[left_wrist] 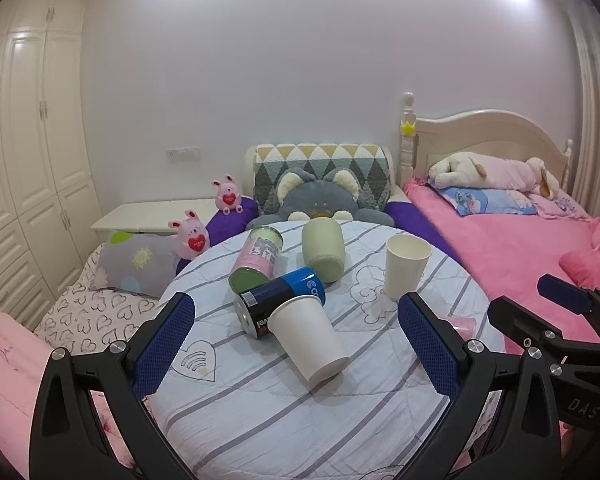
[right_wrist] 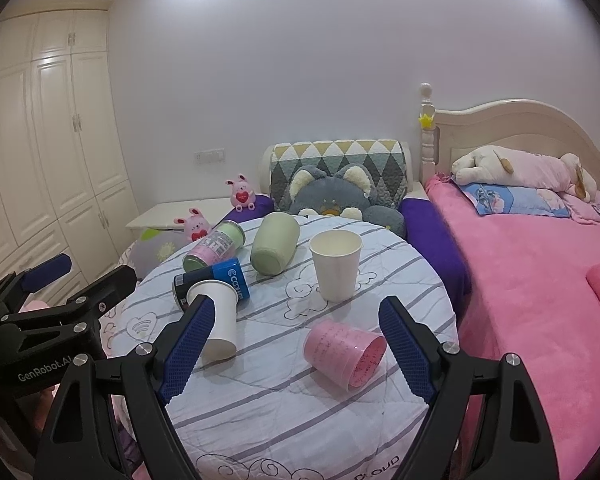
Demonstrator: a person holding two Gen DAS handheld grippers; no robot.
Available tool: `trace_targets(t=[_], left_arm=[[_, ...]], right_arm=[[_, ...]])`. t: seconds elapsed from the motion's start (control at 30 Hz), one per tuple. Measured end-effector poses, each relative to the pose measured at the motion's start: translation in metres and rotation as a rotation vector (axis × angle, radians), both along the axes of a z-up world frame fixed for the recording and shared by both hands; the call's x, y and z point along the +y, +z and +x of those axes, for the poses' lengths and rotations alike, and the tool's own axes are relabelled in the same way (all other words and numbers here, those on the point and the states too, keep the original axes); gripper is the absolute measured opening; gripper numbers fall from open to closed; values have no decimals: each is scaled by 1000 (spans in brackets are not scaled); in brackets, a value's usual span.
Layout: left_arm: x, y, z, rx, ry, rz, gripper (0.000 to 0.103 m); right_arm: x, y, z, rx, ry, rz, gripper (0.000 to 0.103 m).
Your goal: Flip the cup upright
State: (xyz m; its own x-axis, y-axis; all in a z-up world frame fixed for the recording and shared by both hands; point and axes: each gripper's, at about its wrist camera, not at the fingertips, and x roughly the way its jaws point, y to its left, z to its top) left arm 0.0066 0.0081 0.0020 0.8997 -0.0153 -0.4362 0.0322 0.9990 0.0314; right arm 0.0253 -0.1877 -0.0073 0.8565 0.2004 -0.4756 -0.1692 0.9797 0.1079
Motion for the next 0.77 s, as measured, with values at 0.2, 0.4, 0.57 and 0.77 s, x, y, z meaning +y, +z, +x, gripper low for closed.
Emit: trace_targets(t=[0.2, 0.4, 0.57, 0.77], left_arm=[[-10, -8, 13, 38, -24, -16, 103], [-17, -12, 21, 61, -33, -14, 103], [-19, -13, 26, 65, -30, -11, 103], [-20, -15, 31, 74, -34, -13, 103]], right_arm=[[-5, -5, 6, 26, -16, -11, 85], [-12, -11, 11, 57, -26, -11, 85], [-16, -12, 15, 69, -27, -13, 85], [-19, -13, 19, 78, -26, -13, 85]])
